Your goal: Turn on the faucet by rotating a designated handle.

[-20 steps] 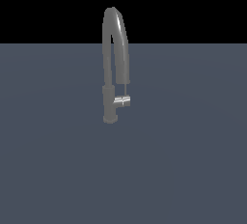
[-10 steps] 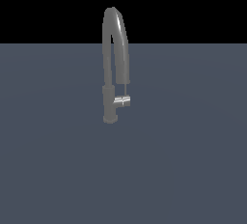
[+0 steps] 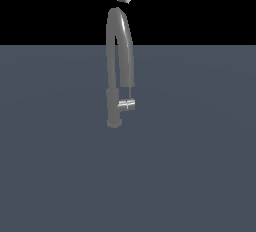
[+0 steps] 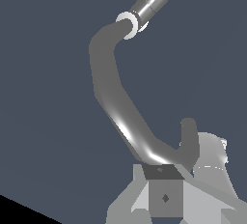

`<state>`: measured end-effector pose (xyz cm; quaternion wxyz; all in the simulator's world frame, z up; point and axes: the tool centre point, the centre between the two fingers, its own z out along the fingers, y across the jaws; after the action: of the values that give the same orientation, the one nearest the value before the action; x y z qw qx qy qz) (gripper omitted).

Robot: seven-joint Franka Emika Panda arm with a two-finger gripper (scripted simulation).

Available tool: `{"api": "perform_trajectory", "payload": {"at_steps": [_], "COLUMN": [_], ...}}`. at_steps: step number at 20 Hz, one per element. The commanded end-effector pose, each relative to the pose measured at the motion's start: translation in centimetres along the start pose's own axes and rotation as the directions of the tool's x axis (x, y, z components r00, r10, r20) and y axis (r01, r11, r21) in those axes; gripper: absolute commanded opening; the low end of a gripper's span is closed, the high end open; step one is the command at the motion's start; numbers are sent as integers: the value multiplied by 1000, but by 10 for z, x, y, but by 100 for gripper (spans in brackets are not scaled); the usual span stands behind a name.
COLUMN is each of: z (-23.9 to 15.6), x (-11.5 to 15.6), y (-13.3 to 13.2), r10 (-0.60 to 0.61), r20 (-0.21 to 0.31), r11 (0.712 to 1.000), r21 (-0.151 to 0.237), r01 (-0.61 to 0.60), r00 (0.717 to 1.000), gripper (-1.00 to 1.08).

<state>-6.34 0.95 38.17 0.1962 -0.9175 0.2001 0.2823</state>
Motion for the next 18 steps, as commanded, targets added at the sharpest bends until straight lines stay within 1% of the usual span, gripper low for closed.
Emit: {"api": "perform_trajectory", "payload": {"at_steps": [1,6,10,14,18], "z": [2,7,14,22,32], "x": [16,47,72,98,124], "y": [-2,-5,-6,-6,-5], "r10": [30,87,128,165,197], "r20": [42,130,204,281,362], "r11": [999,990,977,957,930], "r21": [33,96,143,186,224], "r01": [-32,-99,-159,-222,-290], "r00": [999,988,971,945,911], "gripper": [-100,-100,-100,-100,-100]}}
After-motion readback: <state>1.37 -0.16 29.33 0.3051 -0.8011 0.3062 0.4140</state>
